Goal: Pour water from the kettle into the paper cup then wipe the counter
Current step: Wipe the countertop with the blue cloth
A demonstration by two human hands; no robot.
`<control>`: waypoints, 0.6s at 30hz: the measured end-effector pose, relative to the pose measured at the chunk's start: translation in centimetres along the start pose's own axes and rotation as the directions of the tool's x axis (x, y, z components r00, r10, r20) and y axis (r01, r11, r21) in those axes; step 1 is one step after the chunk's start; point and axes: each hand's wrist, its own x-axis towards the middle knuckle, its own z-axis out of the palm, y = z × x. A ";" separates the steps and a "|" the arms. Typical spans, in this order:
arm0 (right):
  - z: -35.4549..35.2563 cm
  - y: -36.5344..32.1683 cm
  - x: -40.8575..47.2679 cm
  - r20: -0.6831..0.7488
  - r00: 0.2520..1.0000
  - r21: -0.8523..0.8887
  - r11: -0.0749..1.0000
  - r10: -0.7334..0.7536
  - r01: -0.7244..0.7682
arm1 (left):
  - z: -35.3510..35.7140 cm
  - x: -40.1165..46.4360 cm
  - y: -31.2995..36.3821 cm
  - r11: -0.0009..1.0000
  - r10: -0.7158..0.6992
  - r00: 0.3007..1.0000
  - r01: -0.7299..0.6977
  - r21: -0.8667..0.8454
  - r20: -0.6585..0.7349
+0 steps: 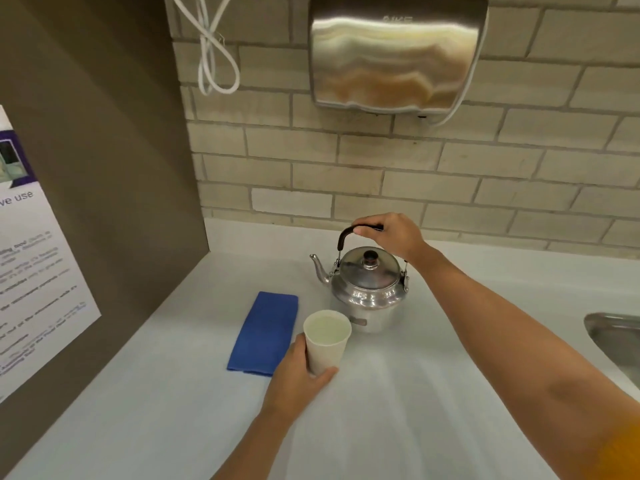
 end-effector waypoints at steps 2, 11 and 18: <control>1.3 0.3 1.0 0.009 1.000 0.013 1.000 0.015 -0.015 | 0.1 0.0 -0.2 1.000 0.005 1.000 -0.005 0.000 -0.003; 4.1 1.6 3.4 0.086 0.995 0.048 0.998 0.041 -0.045 | 0.0 0.0 -0.4 1.000 -0.007 1.000 0.007 0.019 0.000; 4.5 2.3 2.9 0.052 0.998 0.055 0.997 0.044 -0.047 | -0.1 0.0 -0.2 0.999 -0.013 1.000 0.013 0.037 0.007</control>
